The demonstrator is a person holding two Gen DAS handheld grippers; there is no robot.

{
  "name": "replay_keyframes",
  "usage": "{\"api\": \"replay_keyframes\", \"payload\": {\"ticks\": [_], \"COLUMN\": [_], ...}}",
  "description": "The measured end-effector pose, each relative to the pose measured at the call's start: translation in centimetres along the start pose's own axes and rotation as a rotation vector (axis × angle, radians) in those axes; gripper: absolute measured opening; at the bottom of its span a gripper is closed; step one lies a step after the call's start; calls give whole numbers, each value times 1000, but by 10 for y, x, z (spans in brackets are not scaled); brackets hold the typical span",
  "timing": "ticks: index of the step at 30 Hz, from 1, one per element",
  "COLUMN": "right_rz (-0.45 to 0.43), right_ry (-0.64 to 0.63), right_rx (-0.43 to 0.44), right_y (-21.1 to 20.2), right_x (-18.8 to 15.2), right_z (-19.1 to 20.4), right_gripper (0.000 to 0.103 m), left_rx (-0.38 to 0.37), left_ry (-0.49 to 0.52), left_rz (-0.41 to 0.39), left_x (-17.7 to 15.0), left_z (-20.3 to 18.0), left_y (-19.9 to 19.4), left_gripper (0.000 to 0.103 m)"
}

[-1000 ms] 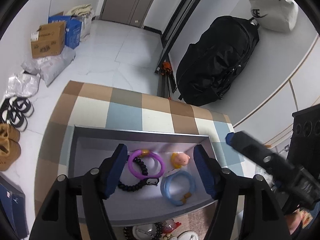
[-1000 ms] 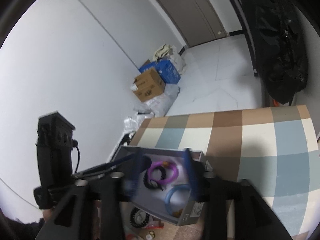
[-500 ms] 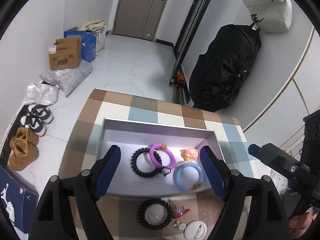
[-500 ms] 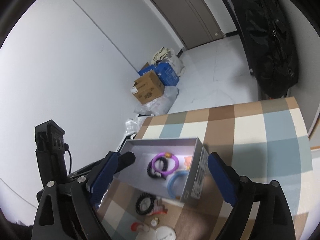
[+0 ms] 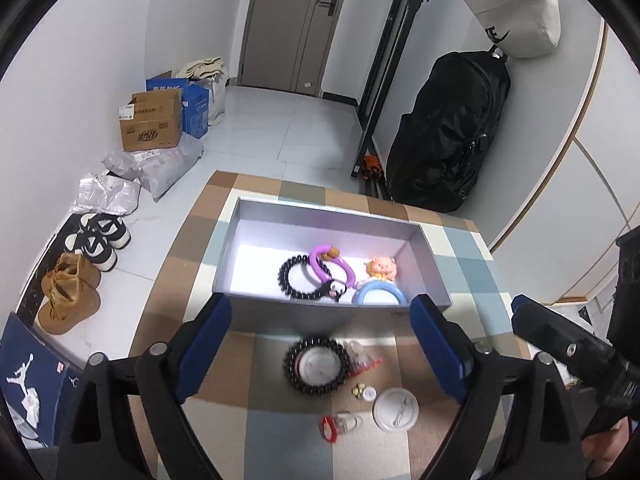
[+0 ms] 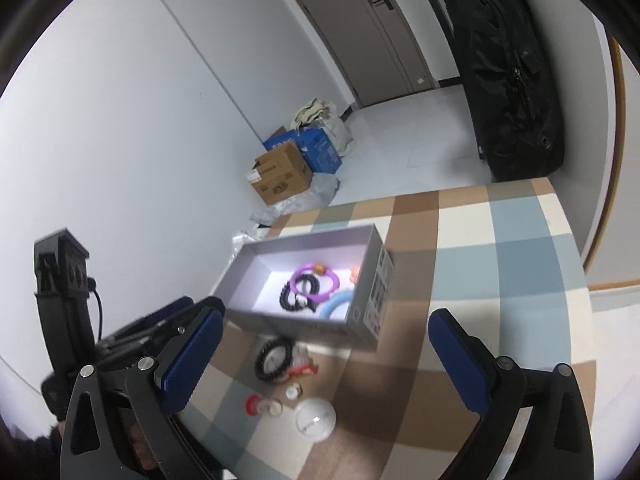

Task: Organize jewelry
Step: 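Withdraw both open tools from the grey box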

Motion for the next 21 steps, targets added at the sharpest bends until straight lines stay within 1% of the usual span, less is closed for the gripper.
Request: {"api": "replay_keyframes", "payload": {"ticks": [4,10,13,17,21], "right_rz": [12,11,18,28,32], "right_ry": [-44,-61,-68,-76,-81], "right_rx": [-18,-28,-49,-70,-83], "right_y": [-4,-12,-14,-15,-14], "right_x": [-14,-28,-35,-44,-50], "right_z": [7,13,15,16,16], "right_gripper": [103,103,103,103,103], "left_rx": [12,43,42,17,14], "left_ry": [10,21,19,17,44], "left_rz": [-3,4,7,23,32], "left_x": [-9,-24,-29,-37,-47], "left_z": [0,4,7,9,4], "left_y": [-5,-8,-9,-8,-8], "left_gripper": [93,93,93,93,93]}}
Point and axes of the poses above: each gripper's, at about its wrist camera, not at the fingertips, and y roughly the way its jaws point, z to its left, x to its top, the point moved 9 cm from there along y, roughly the way its jaws point, and after that the axes turned 10 degrees about x, right-handed, at the moved point
